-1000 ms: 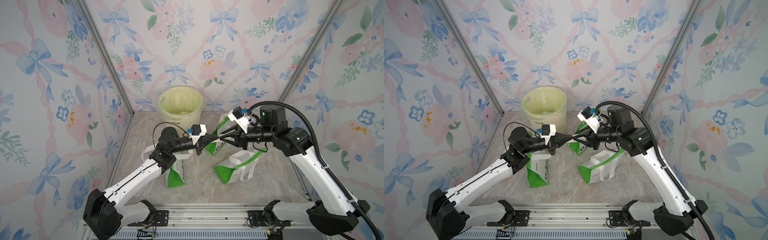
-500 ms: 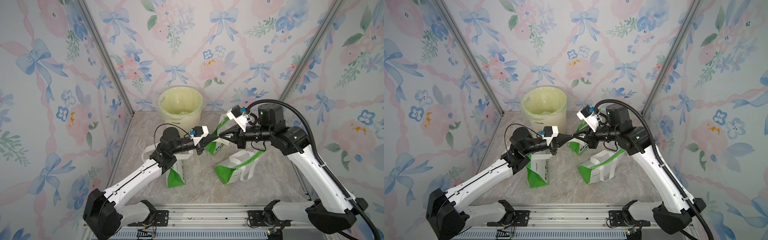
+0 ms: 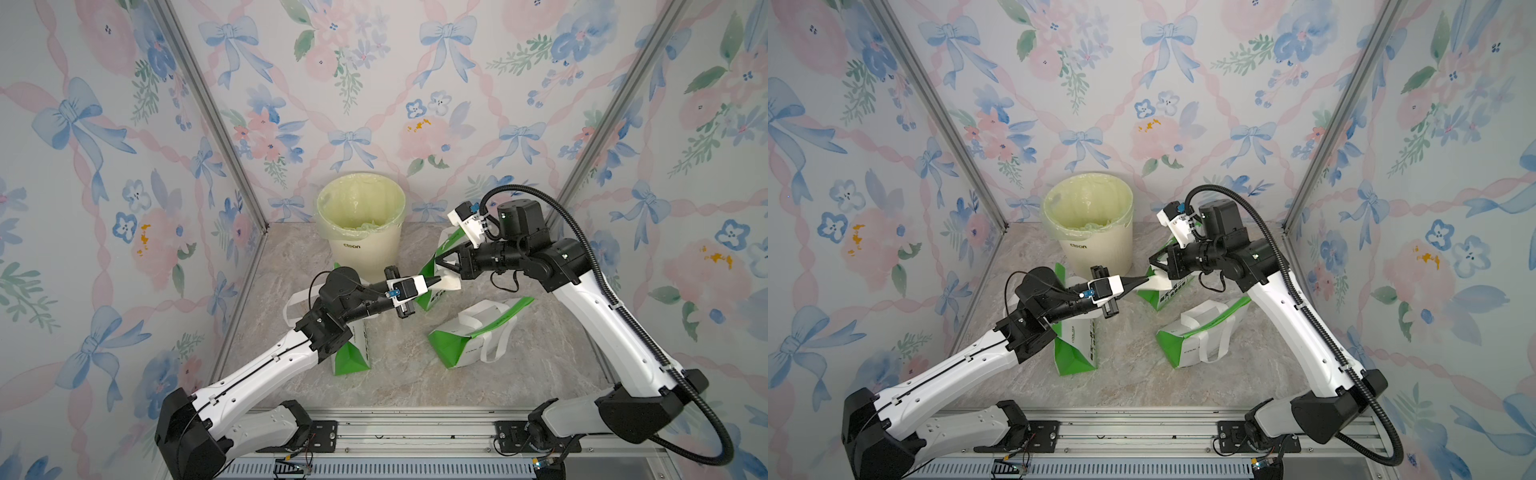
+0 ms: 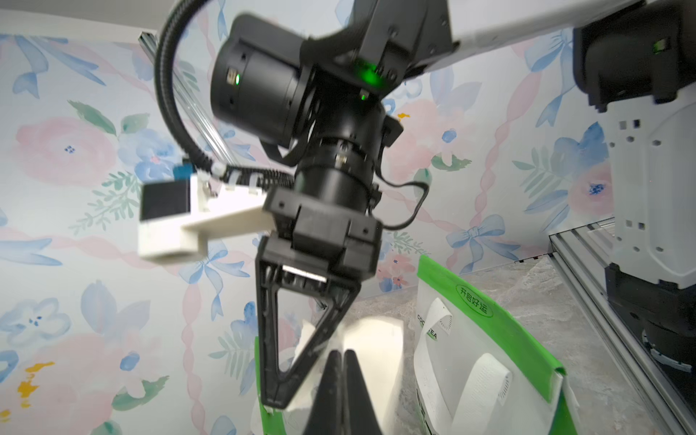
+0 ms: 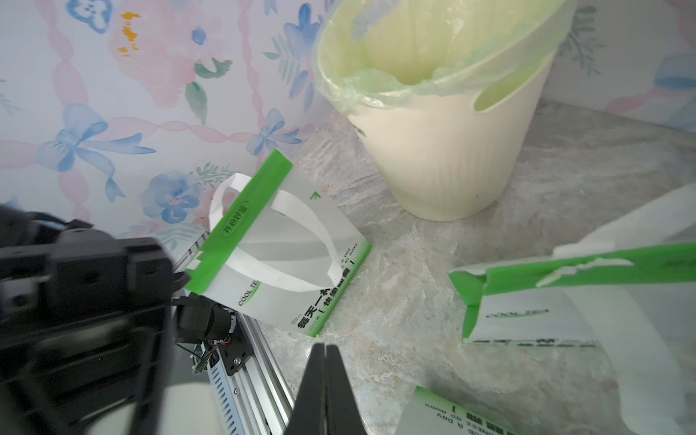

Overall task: Shred takeout receipts and throw away
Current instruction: Shred the takeout receipt.

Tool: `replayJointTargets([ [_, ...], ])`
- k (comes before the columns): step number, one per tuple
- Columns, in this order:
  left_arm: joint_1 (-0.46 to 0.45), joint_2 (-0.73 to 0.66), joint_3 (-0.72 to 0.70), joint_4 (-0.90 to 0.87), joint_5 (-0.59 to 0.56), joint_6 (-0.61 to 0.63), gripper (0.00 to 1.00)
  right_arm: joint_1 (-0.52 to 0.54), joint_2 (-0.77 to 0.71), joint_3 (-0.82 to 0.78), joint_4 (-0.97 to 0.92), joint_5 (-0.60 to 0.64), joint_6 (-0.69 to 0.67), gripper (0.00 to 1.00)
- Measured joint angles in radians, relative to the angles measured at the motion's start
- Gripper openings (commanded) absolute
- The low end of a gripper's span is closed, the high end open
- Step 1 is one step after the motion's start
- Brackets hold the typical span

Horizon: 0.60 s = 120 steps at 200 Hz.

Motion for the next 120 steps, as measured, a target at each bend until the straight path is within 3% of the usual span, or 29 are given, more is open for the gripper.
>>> replayJointTargets([
  [57,-0.018,-0.033,0.000,0.122,-0.062,-0.050,0.00,-0.018,0.027,0.000,-0.041,0.064,0.030,0.00],
  [91,-0.020,-0.016,0.001,0.172,-0.163,-0.163,0.00,-0.039,0.010,0.011,-0.054,0.093,0.015,0.00],
  [120,0.010,0.003,0.002,0.171,-0.317,-0.325,0.00,-0.067,-0.054,0.011,-0.031,0.120,-0.004,0.00],
])
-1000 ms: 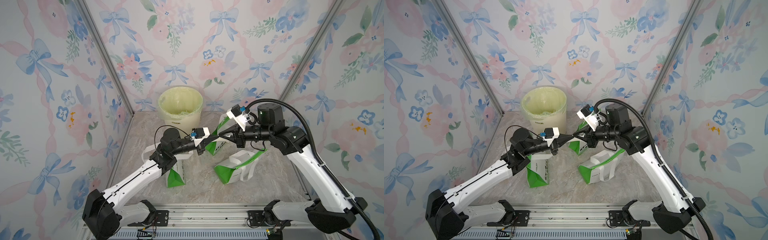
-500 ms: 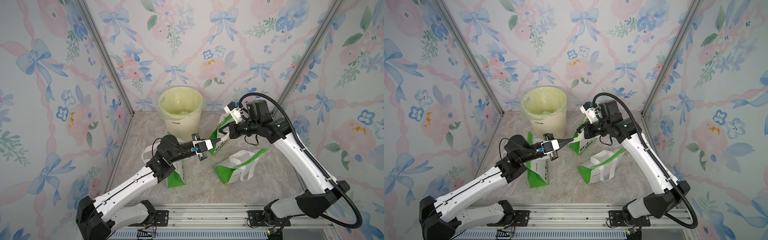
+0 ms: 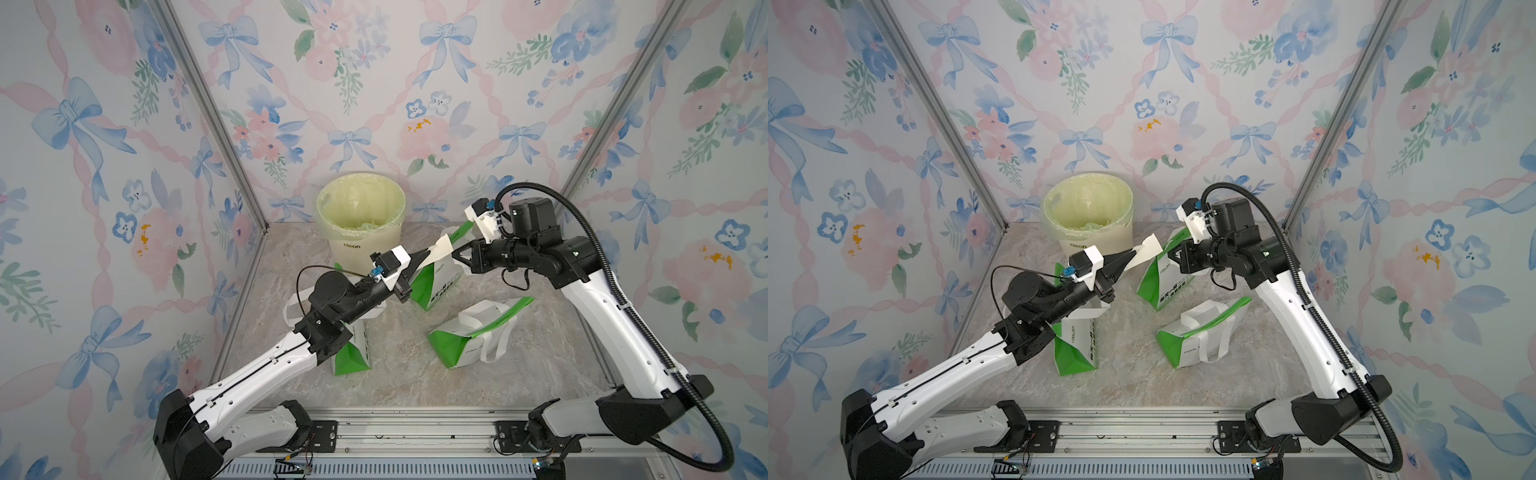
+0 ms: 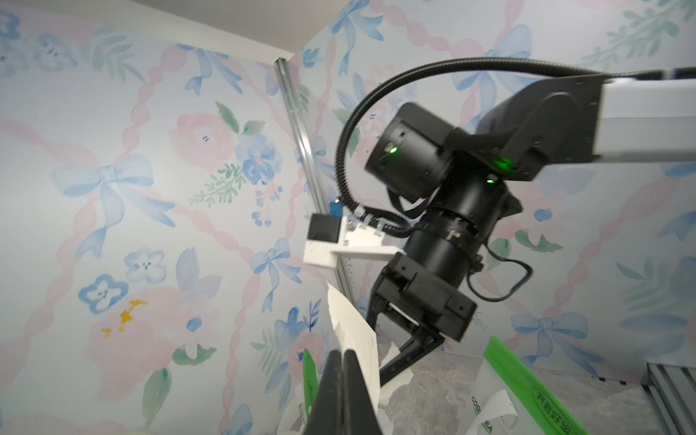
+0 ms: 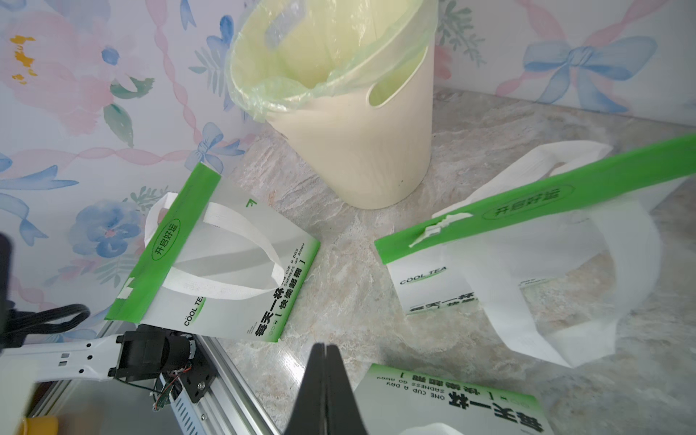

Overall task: Shred takeout receipts and throw away
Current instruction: Shred the takeout receipt, then place the takeout receipt in the trash bin.

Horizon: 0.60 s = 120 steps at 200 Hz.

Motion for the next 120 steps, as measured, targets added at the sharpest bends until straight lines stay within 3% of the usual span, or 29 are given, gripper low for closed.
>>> replayJointTargets([
  [29,0.091,0.000,0.000,-0.002,-0.110,-0.177,0.00,0.007,-0.048,0.000,0.116,0.003,0.003,0.00],
  [55,0.156,0.000,0.002,-0.015,-0.150,-0.284,0.00,0.043,-0.003,0.010,0.272,0.016,0.035,0.00],
  [120,0.311,0.000,0.058,-0.098,-0.180,-0.384,0.00,0.170,0.451,0.325,0.571,0.094,0.062,0.00],
])
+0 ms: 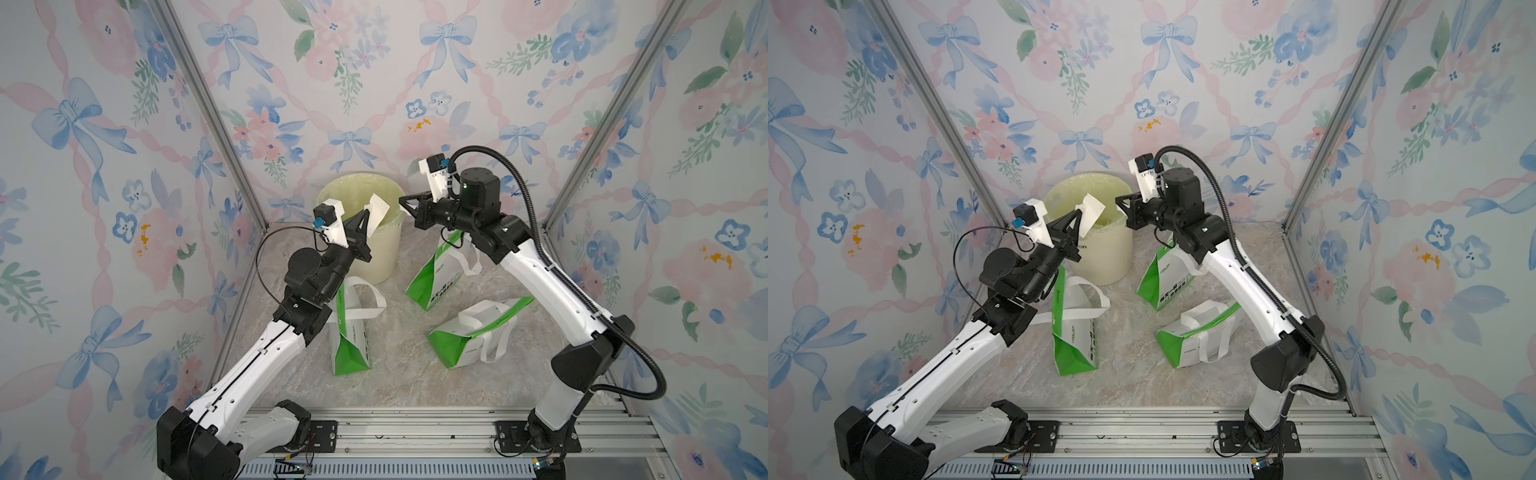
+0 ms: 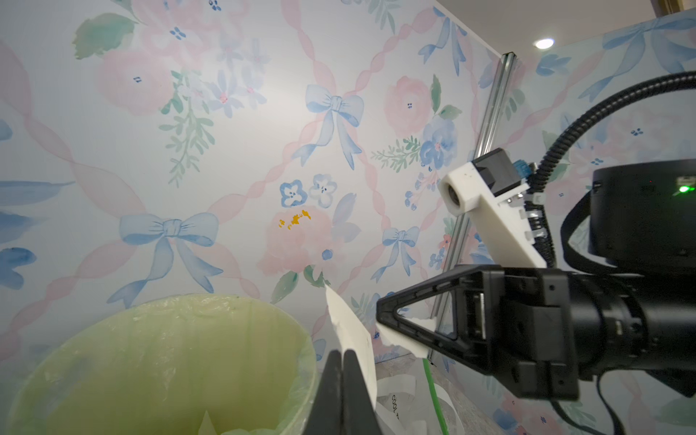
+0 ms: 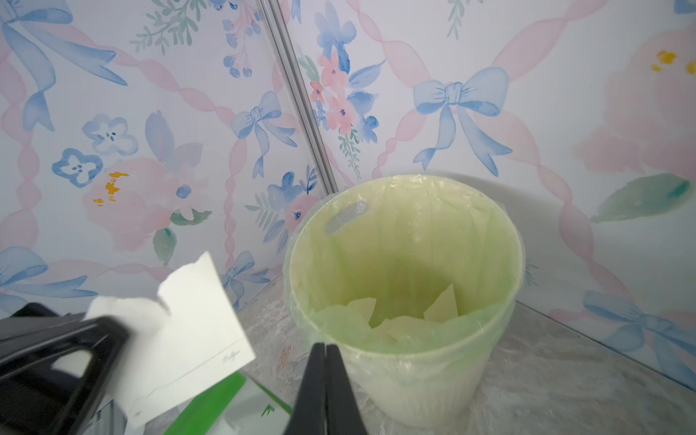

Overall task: Shred takeout receipts and throw away
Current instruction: Place the takeout receipt in the trash bin.

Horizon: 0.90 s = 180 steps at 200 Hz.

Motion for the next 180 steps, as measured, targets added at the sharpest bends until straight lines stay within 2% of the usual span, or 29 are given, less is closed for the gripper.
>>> replayJointTargets([
  [25,0.057,0.000,0.000,-0.023,0.011,-0.030,0.00,0.005,0.174,0.145,0.044,0.032,0.008,0.00],
  [33,0.075,0.000,0.000,-0.026,0.022,-0.041,0.00,0.005,0.235,0.202,0.045,0.041,0.012,0.04],
  [43,0.095,0.000,0.000,-0.029,0.039,-0.054,0.00,0.005,0.299,0.265,0.047,0.048,0.016,0.14],
  [60,0.126,0.007,0.000,-0.029,0.070,-0.074,0.00,0.005,0.391,0.352,0.040,0.055,0.034,0.41],
  [69,0.141,0.016,0.000,-0.029,0.091,-0.082,0.00,0.006,0.422,0.380,0.032,0.055,0.030,0.48],
  [84,0.160,0.034,0.001,-0.029,0.127,-0.091,0.00,0.006,0.444,0.396,0.021,0.059,0.031,0.54],
  [132,0.222,0.114,0.024,-0.030,0.251,-0.117,0.00,-0.003,0.427,0.415,-0.014,0.040,0.027,0.56],
  [180,0.252,0.152,0.048,-0.026,0.324,-0.136,0.00,-0.016,0.320,0.343,-0.042,0.060,-0.023,0.44],
])
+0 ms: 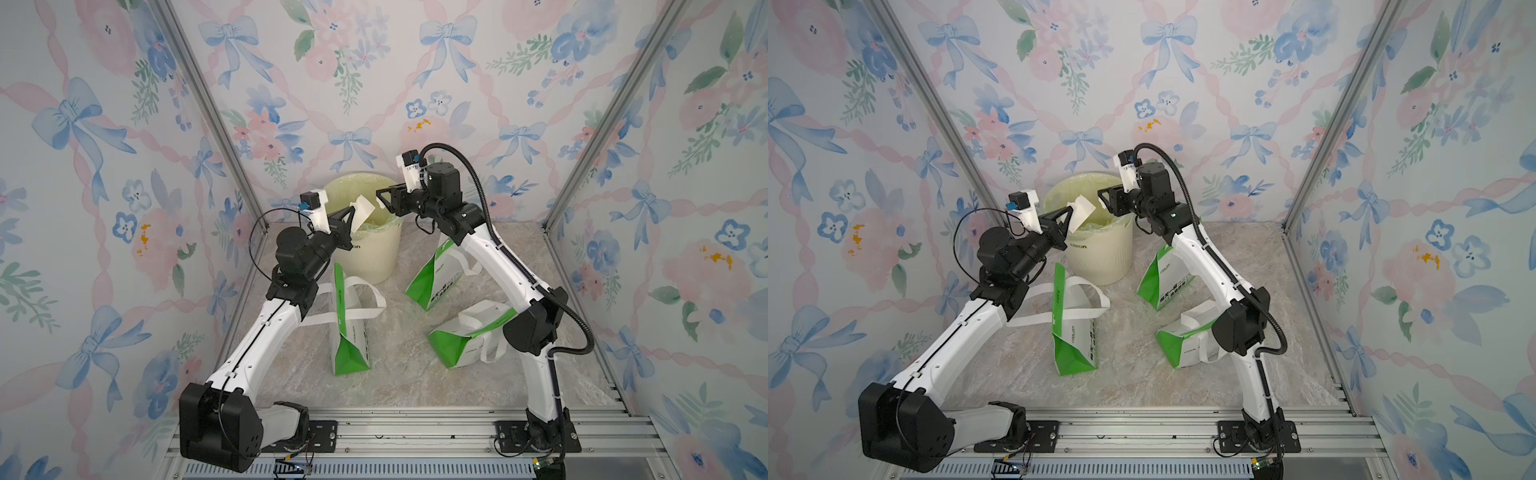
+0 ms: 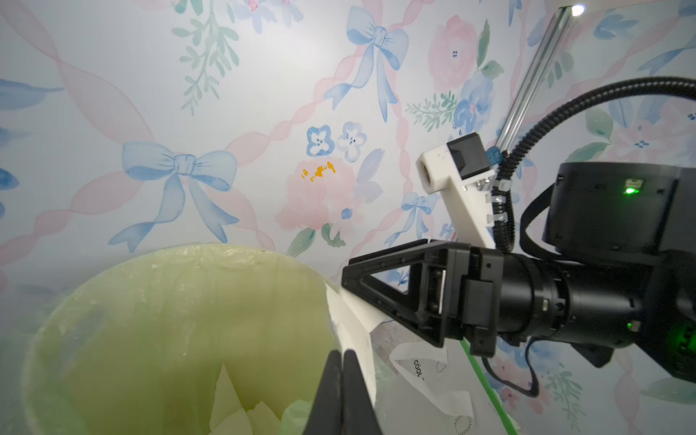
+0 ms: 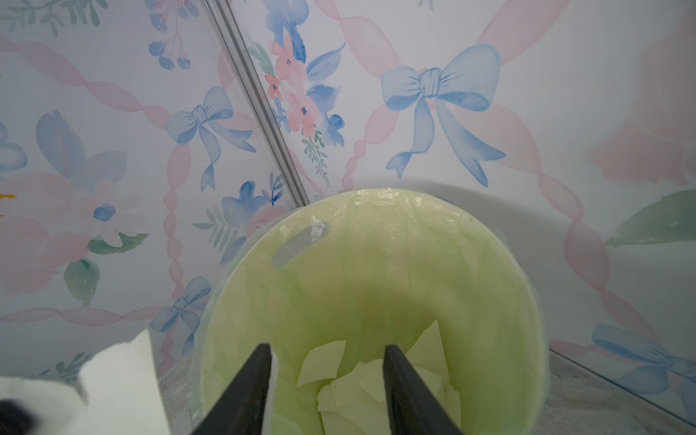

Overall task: Shred takeout receipts and throw away
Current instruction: Place the takeout receipt in the trash bin.

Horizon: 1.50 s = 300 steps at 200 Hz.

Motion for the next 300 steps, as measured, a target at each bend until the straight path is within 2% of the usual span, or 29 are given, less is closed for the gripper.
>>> replayJointTargets([
  [24,0.003,0.010,0.006,0.005,0.011,-0.016,0.00,0.002,0.007,0.000,-0.015,0.043,-0.023,0.27],
  [47,0.003,0.011,0.006,0.008,0.010,-0.026,0.00,0.006,0.027,0.000,-0.048,0.069,-0.050,0.05],
  [55,0.003,0.011,0.006,0.008,0.010,-0.029,0.00,0.008,0.032,0.000,-0.054,0.076,-0.052,0.01],
  [67,0.003,0.011,0.006,0.008,0.010,-0.033,0.00,0.008,0.038,0.000,-0.060,0.082,-0.047,0.00],
  [78,0.003,0.011,0.006,0.009,0.010,-0.037,0.00,0.009,0.039,0.000,-0.064,0.085,-0.047,0.05],
  [86,0.003,0.011,0.006,0.008,0.010,-0.040,0.00,0.009,0.039,0.000,-0.064,0.085,-0.047,0.15],
  [95,0.003,0.011,0.006,0.009,0.011,-0.043,0.00,0.009,0.039,0.000,-0.064,0.085,-0.040,0.35],
  [101,0.003,0.011,0.006,0.009,0.012,-0.043,0.00,0.009,0.039,0.000,-0.064,0.083,-0.044,0.41],
  [111,0.003,0.013,0.006,0.011,0.020,-0.043,0.00,0.010,0.039,-0.001,-0.064,0.079,-0.042,0.45],
  [140,0.003,0.051,0.021,0.019,0.058,-0.043,0.00,0.006,0.039,-0.004,-0.062,0.027,-0.023,0.47],
  [185,0.016,0.154,0.077,0.017,0.104,-0.030,0.00,-0.029,0.036,-0.040,0.003,-0.151,0.098,0.56],
  [218,0.016,0.201,0.120,0.018,0.120,-0.001,0.00,-0.051,0.036,-0.034,0.042,-0.253,0.177,0.57],
  [266,0.021,0.203,0.126,0.019,0.140,0.014,0.00,-0.074,0.031,-0.037,0.050,-0.302,0.260,0.58],
  [300,0.023,0.166,0.121,0.018,0.200,0.022,0.00,-0.114,-0.053,-0.100,0.020,-0.307,0.260,0.59],
])
